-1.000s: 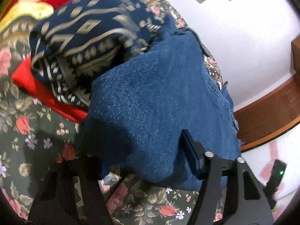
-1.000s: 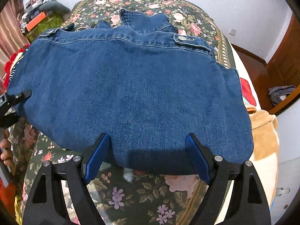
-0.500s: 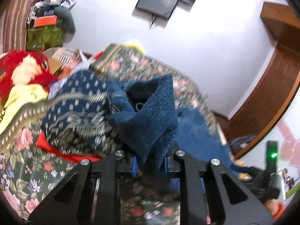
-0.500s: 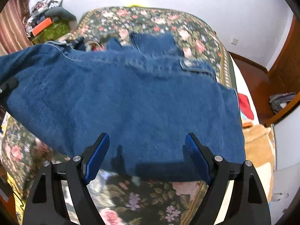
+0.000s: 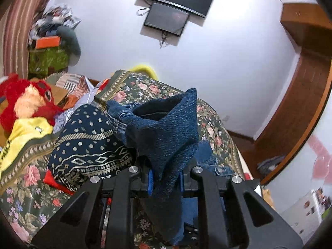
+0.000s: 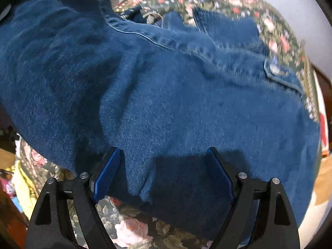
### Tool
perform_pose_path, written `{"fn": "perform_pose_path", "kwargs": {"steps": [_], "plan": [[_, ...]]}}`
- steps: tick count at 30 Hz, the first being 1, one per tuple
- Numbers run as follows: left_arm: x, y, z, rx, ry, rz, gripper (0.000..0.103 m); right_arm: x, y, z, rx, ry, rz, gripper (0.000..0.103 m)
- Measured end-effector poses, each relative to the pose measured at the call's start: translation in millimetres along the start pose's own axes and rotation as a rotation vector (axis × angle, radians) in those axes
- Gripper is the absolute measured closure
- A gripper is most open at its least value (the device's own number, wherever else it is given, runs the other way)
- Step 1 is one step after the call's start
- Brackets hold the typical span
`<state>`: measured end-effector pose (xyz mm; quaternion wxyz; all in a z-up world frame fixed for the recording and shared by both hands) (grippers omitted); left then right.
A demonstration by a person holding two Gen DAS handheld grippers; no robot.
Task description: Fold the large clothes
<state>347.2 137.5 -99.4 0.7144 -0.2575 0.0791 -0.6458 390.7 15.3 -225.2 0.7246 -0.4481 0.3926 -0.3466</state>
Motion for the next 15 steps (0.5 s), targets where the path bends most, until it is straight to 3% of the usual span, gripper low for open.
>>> {"fn": "perform_pose_path", "kwargs": {"steps": [4, 10, 15], "plan": [[28.7, 3.9, 5.6, -0.004, 0.056, -0.035, 0.086, 30.1, -26.6, -7.4, 0.040, 0.072, 0.015, 0.021], [116.1, 26.5, 5.3, -0.025, 0.186, -0.172, 0.086, 93.5, -92.7, -39.9, 0.185, 0.201, -0.046, 0.021], [197.8, 65.8, -38.4, -0.205, 0.270, -0.335, 0.086, 140.5, -125.5, -77.9, 0.213, 0.329, -0.164, 0.021]]}}
Point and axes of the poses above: each gripper's, at about its wrist camera, not at the fingertips, and y roughly the way its jaws point, x to its right, z to its top, the point moved 1 cm from there along y, roughly the way its jaws point, and after that the axes turned 6 degrees about y, right-handed, at the moved point
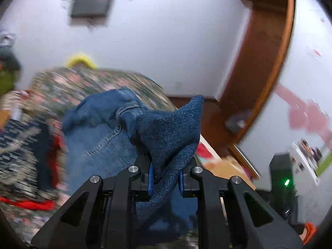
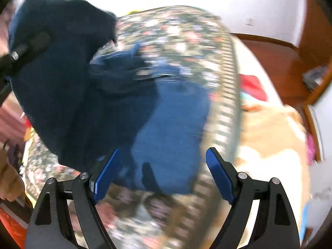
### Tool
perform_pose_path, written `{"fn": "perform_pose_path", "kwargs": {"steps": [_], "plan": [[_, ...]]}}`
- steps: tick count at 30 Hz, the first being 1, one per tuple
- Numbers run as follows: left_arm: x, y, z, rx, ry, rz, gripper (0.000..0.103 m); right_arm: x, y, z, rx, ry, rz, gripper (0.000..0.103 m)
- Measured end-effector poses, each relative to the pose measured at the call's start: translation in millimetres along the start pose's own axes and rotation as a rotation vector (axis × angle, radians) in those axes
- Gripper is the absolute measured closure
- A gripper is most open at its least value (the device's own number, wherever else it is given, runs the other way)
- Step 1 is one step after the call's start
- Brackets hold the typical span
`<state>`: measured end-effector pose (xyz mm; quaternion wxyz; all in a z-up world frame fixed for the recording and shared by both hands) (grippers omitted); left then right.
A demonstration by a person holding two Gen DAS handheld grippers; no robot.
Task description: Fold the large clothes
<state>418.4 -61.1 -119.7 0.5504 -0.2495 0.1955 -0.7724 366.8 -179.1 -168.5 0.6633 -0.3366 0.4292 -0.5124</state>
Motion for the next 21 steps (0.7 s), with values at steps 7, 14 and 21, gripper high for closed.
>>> {"fn": "perform_pose_path", "kwargs": {"steps": [7, 14, 21], "plan": [[57.1, 70.9, -66.7, -0.307, 0.163, -0.097, 0.086, 69.0, -16.5, -28.8, -0.017, 0.142, -0.055, 0.021], [71.8, 39.1, -77.5, -0.361, 0.263, -0.107, 0.056, 71.6, -28.2, -35.4, 0.016, 0.165, 0.020, 0.021], [45.4, -27.5, -59.3, -0.231, 0.272, 0.006, 0.036, 47.8, -43.7, -23.0, 0.079, 0.125, 0.099, 0.021]]}}
Point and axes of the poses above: each gripper's, at about its wrist camera, not at the fingertips, and y roughly the way its jaws point, x to its right, z to its top, the point moved 1 cm from there along y, roughly the way its jaws point, and after that the axes turned 6 degrees about y, right-handed, at the moved point
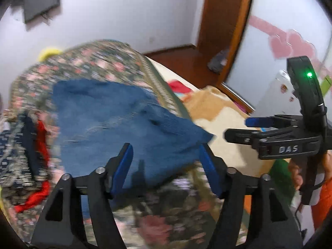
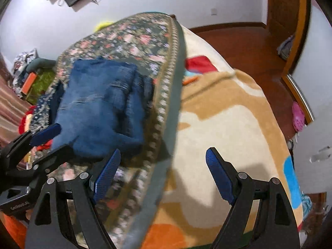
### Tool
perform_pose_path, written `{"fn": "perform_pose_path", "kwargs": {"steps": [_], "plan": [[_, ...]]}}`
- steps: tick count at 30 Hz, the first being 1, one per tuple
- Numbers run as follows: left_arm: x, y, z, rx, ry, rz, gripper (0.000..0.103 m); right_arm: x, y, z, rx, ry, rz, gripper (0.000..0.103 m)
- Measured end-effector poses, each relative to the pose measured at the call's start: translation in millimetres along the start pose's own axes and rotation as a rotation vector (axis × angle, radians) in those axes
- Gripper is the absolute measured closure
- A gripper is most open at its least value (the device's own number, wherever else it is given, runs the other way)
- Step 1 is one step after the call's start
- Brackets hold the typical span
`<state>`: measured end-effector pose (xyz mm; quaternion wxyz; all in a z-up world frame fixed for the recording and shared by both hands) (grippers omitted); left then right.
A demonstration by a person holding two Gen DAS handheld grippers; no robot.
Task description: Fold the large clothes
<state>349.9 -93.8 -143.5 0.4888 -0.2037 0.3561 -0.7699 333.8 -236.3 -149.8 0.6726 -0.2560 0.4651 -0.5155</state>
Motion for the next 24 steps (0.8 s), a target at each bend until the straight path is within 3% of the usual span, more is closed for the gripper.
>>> {"fn": "perform_pose_path", "kwargs": {"steps": [6, 9, 15, 16, 17, 19, 24], "plan": [[-63.2, -16.9, -7.5, 0.035, -0.091, 0.165, 0.020, -33.6, 14.0, 14.8, 0.017, -0.060, 0.060, 0.021], [-89.0, -6.9, -18.5, -0.004, -0.141, 0.216, 0.019, -44.5, 33.8, 19.4, -0.004, -0.075, 0.066, 0.021], [-116.6, 47.7, -60.1, -0.200, -0.192, 0.212, 0.017, -30.8, 84.4, 8.7, -0.120, -0.065, 0.022, 0.021], [-119.8, 50.6, -71.1, -0.186, -0.226, 0.181, 0.015, -21.8, 90.1, 3.7, -0.136, -0.038, 0.043, 0.017], [-121.8, 47.8, -76.4, -0.174, -0.245, 0.177, 0.008, -14.7, 92.1, 0.3, -0.144, -0.009, 0.053, 0.012], [-123.7, 42.4, -86.9, -0.144, -0.274, 0.183, 0.004, -0.1, 92.5, -6.5, -0.149, 0.048, 0.064, 0.005], [-124.8, 30.8, -93.5, -0.131, -0.294, 0.187, 0.005, 2.3, 79.5, -12.0, -0.144, 0.028, 0.047, 0.005]]}}
Point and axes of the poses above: each gripper's, at about its wrist camera, not at the fingertips, and y roughly the way its jaws point, x to its right, z to its top, the point moved 1 cm from there along y, roughly the way its jaws point, and after that the axes turned 6 degrees about y, right-handed, at the moved point
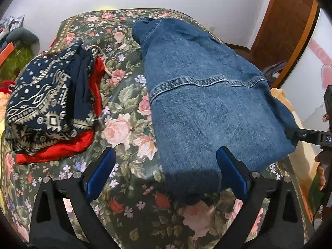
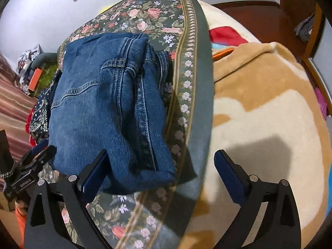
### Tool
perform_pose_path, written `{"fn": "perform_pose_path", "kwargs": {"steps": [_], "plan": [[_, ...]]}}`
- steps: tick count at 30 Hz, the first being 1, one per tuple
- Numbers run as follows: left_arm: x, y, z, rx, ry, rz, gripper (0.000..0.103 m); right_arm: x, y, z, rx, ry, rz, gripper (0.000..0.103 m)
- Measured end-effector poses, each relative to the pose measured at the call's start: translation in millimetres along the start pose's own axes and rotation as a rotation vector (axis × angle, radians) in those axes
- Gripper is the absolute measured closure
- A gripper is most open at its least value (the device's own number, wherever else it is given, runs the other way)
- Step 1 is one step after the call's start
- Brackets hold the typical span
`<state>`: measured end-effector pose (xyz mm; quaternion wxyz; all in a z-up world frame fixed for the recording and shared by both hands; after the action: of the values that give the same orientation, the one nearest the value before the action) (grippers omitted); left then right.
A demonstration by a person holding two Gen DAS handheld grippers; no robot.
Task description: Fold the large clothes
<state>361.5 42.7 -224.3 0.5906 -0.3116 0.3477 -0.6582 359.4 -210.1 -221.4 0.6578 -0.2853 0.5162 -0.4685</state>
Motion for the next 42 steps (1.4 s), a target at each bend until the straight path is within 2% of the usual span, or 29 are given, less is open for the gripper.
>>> {"fn": "perform_pose_path", "kwargs": {"steps": [2, 4, 8, 15, 18, 19, 20, 23, 25, 28, 33, 37, 42], "plan": [[-0.8, -6.3, 0.9, 0.002, 0.024, 0.013, 0.005, -8.1, -8.2, -0.4, 0.020, -0.045, -0.039, 0.005], [0.1, -11.8, 6.5, 0.012, 0.056, 0.062, 0.005, -17.3, -14.0, 1.2, 0.035, -0.081, -0.078, 0.005], [-0.8, -25.1, 14.9, 0.053, 0.102, 0.137, 0.005, -28.5, -25.0, 7.2, 0.070, -0.130, -0.079, 0.005], [-14.5, -26.6, 43.1, 0.102, 0.082, 0.115, 0.005, -45.6, -30.7, 29.9, 0.143, -0.137, -0.021, 0.005], [-23.4, -15.1, 55.6, 0.085, 0.043, 0.067, 0.005, -47.9, -22.6, 46.8, 0.126, -0.093, 0.031, 0.005], [-28.1, -7.5, 60.9, 0.067, 0.014, 0.027, 0.005, -47.0, -17.7, 52.7, 0.109, -0.078, 0.062, 0.005], [-30.7, -3.1, 63.0, 0.055, -0.005, 0.002, 0.005, -45.7, -11.5, 57.8, 0.084, -0.062, 0.086, 0.005], [-43.8, 22.6, 71.3, -0.017, -0.104, -0.149, 0.005, -42.3, 13.0, 67.3, -0.025, -0.023, 0.114, 0.005], [-48.6, 38.4, 74.0, -0.057, -0.150, -0.218, 0.005, -39.0, 33.5, 71.6, -0.094, -0.016, 0.149, 0.005], [-51.7, 70.4, 74.9, -0.138, -0.200, -0.284, 0.005, -30.6, 61.2, 76.4, -0.178, 0.004, 0.144, 0.005], [-55.4, 105.8, 70.6, -0.205, -0.305, -0.450, 0.005, -15.8, 90.5, 82.5, -0.297, 0.100, 0.271, 0.005], [-50.2, 116.1, 77.9, -0.196, -0.288, -0.471, 0.002, -18.5, 96.9, 90.3, -0.289, 0.108, 0.286, 0.003], [-45.8, 125.6, 89.9, -0.215, -0.317, -0.496, 0.002, -32.5, 96.8, 95.5, -0.287, 0.091, 0.319, 0.005]]}}
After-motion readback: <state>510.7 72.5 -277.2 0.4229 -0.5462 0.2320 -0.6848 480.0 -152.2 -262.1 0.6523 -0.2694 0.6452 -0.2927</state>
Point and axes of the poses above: each gripper's, at about its wrist camera, not at the fingertips, and y roughly the way its jaws point, x to its right, z to its top, the point moved 1 cm from there along y, roughly the way its jaws point, and after that the axes turned 6 degrees about y, right-handed, at the moved point
